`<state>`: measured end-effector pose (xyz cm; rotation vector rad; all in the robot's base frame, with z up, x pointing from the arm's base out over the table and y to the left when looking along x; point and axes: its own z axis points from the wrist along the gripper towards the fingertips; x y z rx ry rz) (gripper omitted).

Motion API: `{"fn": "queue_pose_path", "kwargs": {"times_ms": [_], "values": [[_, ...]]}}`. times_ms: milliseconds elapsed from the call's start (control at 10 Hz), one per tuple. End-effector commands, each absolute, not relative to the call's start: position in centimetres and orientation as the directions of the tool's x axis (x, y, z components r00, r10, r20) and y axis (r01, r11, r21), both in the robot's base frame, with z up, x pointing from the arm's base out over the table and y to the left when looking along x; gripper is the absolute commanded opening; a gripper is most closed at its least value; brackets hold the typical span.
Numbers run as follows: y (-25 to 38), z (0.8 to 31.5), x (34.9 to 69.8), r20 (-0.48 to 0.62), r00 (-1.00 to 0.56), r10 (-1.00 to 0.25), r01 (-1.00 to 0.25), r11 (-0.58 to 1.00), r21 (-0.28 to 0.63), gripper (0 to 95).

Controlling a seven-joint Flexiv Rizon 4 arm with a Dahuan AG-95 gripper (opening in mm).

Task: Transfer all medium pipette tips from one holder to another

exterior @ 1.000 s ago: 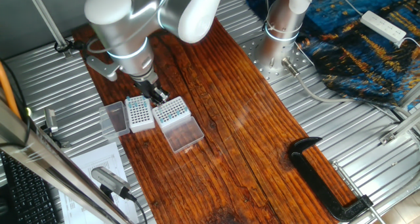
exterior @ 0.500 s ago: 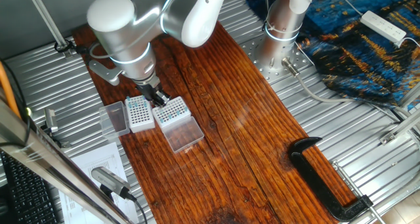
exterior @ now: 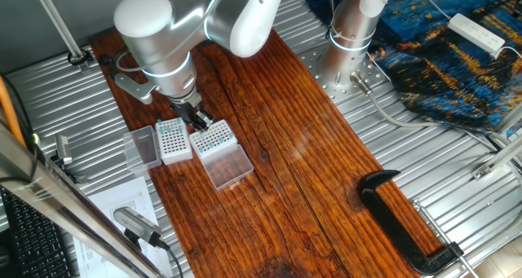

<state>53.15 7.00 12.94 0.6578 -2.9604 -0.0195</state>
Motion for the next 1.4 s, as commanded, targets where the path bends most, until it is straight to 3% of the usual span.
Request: {"fn": "queue_pose_path", "kwargs": {"times_ms": [100, 1400], "values": [[6.9, 12.8, 53.1, 0.101, -0.9, -0.425, -0.424, 0.905, 0.034, 0.0], [5.9, 12.7, 53.4, 0.098, -0.89, -0.445, -0.444, 0.895, 0.034, 0.0]]}}
